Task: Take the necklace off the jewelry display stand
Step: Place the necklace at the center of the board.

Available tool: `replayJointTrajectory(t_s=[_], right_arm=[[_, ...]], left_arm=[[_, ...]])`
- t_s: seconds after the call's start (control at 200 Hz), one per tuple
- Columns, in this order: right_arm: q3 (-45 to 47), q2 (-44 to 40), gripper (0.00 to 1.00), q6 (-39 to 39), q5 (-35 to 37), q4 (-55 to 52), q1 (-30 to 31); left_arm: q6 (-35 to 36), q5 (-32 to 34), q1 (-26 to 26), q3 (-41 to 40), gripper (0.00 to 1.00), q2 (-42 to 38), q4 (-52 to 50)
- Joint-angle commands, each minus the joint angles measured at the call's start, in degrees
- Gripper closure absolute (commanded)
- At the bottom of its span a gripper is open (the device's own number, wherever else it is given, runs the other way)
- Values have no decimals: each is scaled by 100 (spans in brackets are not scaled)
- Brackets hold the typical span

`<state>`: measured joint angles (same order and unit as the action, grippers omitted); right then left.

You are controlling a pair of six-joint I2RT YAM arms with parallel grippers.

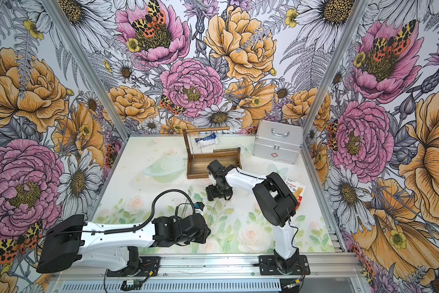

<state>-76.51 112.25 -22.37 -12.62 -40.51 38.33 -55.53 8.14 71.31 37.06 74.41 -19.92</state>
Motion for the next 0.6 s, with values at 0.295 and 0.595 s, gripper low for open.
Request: replayJointTrajectory(t_s=[0.295,0.595], right_arm=[[-114,152,25,66,72,-40,17],[-132,207,24,140,87,-45,-33]], left_arm=[[150,-225,-214,458,86,1074,85],[-201,-486,-158,163,90,1349,81]])
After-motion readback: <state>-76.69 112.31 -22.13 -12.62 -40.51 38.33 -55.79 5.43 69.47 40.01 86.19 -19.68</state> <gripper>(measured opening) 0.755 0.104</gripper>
